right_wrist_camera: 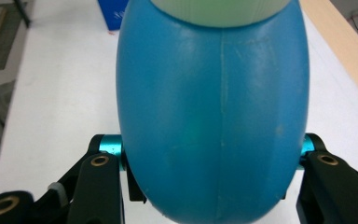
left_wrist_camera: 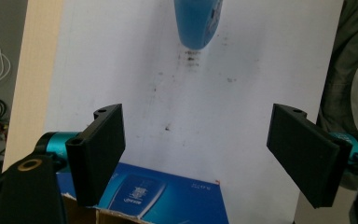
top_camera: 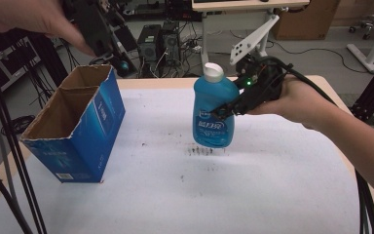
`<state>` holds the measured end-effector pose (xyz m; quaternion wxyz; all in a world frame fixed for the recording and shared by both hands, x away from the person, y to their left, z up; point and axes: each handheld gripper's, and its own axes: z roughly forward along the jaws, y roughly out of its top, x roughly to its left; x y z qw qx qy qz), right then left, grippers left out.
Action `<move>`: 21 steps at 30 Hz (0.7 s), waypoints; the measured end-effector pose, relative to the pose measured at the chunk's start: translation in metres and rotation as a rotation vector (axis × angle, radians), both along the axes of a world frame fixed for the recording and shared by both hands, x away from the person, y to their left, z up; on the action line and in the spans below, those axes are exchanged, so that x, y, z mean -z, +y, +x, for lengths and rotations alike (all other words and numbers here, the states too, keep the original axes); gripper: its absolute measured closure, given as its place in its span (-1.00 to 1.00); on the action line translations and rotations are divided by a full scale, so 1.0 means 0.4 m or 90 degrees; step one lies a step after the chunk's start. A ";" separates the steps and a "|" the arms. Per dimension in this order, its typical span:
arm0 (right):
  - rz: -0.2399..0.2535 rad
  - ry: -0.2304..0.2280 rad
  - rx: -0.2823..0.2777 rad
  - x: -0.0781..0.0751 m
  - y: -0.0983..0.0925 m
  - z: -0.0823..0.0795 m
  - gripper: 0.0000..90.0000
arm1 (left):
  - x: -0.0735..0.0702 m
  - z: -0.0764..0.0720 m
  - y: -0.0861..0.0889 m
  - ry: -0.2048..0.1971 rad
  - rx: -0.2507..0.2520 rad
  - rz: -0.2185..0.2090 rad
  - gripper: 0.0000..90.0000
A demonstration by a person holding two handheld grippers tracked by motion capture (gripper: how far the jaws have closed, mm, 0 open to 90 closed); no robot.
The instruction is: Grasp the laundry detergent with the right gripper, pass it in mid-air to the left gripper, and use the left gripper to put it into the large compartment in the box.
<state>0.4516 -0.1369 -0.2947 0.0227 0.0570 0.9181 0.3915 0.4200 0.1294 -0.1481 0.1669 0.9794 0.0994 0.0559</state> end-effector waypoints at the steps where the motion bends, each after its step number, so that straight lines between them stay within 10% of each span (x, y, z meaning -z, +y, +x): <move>1: -0.001 0.000 -0.009 -0.012 0.008 -0.001 0.02 | -0.005 0.001 -0.003 -0.002 0.009 0.000 -0.57; 21: -0.013 -0.005 -0.105 -0.134 0.143 -0.023 0.02 | 0.004 0.003 -0.083 0.000 0.082 0.004 -0.57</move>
